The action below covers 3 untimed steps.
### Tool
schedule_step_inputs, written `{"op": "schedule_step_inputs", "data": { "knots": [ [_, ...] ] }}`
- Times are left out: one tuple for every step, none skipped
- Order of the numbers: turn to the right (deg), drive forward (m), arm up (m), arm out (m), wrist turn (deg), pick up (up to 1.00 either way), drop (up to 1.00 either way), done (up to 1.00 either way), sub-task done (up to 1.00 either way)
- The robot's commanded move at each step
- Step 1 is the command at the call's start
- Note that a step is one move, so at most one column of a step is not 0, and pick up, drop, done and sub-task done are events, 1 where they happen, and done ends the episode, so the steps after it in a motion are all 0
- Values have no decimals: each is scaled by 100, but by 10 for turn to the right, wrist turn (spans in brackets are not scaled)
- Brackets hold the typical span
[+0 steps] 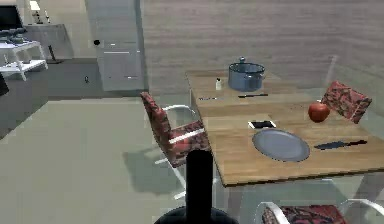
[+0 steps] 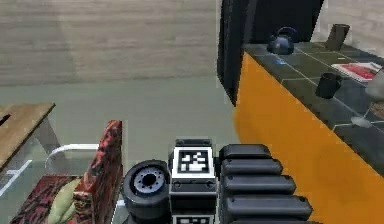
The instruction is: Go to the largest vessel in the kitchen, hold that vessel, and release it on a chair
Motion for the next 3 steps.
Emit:
{"op": "schedule_step_inputs", "data": {
  "knots": [
    [-450, 0, 0, 0, 0, 0, 0, 0, 0],
    [-420, 0, 0, 0, 0, 0, 0, 0, 0],
    [-30, 0, 0, 0, 0, 0, 0, 0, 0]
  ]
}}
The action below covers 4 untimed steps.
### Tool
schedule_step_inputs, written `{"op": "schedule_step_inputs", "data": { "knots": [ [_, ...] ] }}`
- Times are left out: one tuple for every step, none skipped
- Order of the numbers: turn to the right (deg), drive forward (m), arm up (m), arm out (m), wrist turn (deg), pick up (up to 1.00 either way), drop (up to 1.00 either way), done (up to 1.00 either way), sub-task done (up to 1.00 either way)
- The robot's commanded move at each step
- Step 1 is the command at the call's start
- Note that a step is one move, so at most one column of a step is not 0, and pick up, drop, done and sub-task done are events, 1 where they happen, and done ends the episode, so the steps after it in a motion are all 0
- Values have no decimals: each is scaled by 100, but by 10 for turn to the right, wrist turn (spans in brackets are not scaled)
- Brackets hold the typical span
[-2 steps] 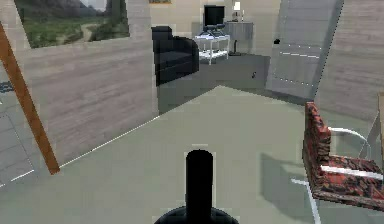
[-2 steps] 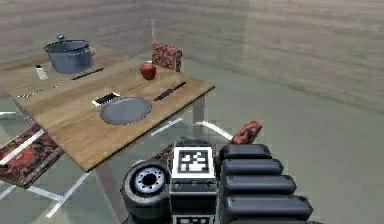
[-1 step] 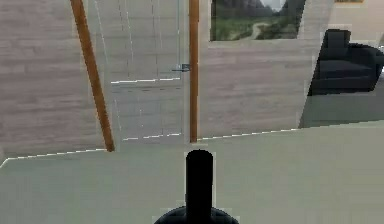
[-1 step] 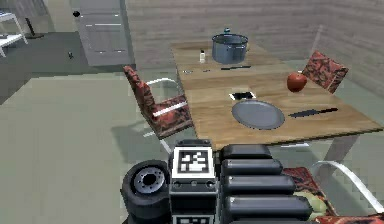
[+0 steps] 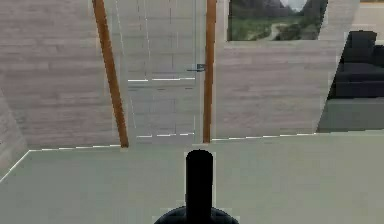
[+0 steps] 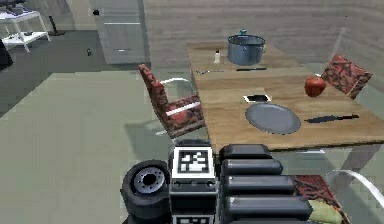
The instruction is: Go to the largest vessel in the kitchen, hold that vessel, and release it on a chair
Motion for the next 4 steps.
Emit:
{"op": "schedule_step_inputs", "data": {
  "knots": [
    [450, 0, 0, 0, 0, 0, 0, 0, 0],
    [450, 0, 0, 0, 0, 0, 0, 0, 0],
    [210, 0, 0, 0, 0, 0, 0, 0, 0],
    [0, 20, 0, 0, 0, 0, 0, 0, 0]
  ]
}}
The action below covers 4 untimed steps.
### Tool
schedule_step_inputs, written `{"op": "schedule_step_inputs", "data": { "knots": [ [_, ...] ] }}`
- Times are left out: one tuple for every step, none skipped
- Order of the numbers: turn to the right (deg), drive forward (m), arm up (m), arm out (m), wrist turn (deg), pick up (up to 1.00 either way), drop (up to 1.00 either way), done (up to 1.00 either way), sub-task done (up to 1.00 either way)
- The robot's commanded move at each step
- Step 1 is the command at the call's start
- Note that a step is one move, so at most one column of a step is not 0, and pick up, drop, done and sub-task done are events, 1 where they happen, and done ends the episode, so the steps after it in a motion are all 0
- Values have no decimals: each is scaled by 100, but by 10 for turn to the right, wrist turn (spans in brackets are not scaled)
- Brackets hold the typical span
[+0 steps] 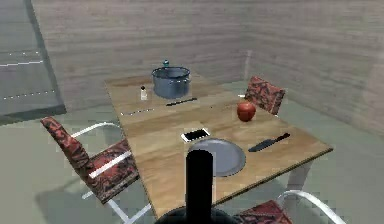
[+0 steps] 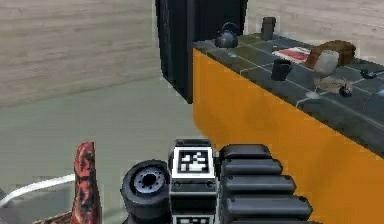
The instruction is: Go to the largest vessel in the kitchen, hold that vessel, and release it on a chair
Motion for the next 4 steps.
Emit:
{"op": "schedule_step_inputs", "data": {
  "knots": [
    [-450, 0, 0, 0, 0, 0, 0, 0, 0],
    [-300, 0, 0, 0, 0, 0, 0, 0, 0],
    [0, 0, 0, 40, 0, 0, 0, 0, 0],
    [0, 0, 0, 0, 450, 0, 0, 0, 0]
  ]
}}
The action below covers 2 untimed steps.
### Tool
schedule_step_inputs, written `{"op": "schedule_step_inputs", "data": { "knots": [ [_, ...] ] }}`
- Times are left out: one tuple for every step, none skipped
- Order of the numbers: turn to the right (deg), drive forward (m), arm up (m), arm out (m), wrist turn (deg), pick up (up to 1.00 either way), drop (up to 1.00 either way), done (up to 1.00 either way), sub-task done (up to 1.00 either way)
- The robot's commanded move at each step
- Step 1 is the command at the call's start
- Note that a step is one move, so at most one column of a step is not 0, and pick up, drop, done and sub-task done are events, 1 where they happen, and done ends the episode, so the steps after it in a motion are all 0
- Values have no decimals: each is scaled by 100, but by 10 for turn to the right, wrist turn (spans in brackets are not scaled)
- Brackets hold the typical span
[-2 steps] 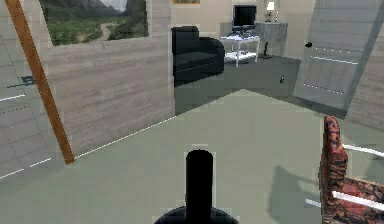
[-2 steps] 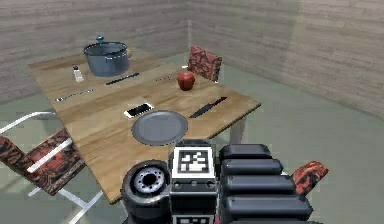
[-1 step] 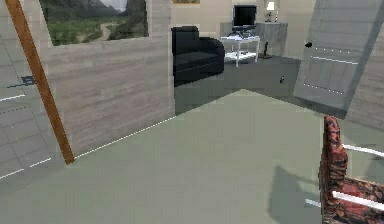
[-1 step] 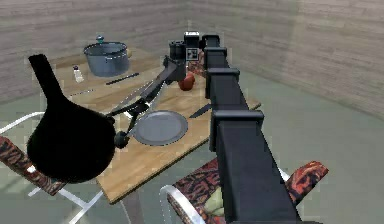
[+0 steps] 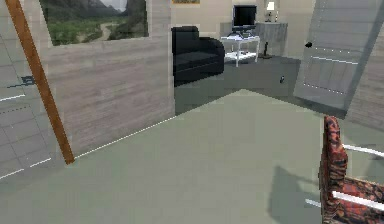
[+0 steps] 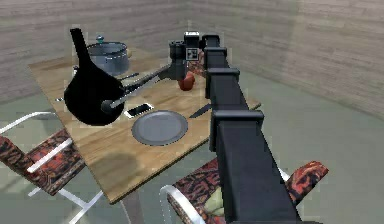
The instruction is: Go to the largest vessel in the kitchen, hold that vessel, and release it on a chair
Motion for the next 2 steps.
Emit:
{"op": "schedule_step_inputs", "data": {
  "knots": [
    [0, 0, 0, 0, 450, 0, 0, 0, 0],
    [0, 0, 0, 0, 450, 0, 0, 0, 0]
  ]
}}
